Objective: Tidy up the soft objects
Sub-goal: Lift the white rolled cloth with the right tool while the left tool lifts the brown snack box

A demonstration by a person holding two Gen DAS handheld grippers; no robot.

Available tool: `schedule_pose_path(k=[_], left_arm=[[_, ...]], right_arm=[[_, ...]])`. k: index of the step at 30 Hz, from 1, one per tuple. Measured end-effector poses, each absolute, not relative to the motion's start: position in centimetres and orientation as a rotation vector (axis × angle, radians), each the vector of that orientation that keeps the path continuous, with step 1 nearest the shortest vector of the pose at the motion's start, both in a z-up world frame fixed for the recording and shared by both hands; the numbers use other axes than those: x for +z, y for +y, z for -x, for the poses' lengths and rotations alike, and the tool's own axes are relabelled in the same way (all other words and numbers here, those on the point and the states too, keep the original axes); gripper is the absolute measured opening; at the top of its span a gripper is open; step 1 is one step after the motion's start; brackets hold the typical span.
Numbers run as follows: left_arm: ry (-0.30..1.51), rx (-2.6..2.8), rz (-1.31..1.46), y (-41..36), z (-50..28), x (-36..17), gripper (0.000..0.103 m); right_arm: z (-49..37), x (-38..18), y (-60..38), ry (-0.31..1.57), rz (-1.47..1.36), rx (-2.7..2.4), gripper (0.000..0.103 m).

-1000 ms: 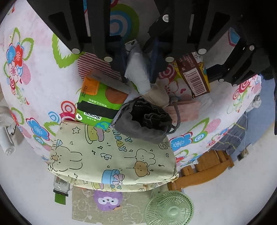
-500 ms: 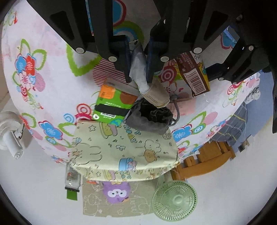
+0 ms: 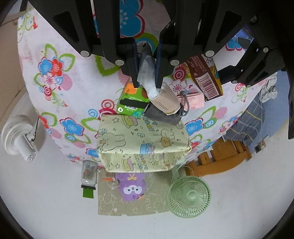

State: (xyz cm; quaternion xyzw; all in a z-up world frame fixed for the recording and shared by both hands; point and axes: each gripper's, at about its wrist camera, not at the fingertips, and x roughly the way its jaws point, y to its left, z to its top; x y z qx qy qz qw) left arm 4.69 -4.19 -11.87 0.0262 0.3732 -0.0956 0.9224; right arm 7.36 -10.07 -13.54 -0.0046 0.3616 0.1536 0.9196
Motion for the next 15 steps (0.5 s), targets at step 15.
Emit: schedule_pose_path(k=[15], left_arm=[[0.712, -0.207, -0.06, -5.3, -3.6, -8.4, 0.075]], right_arm=[[-5.8, -10.0, -11.2, 0.684, -0.01, 0.285, 0.018]])
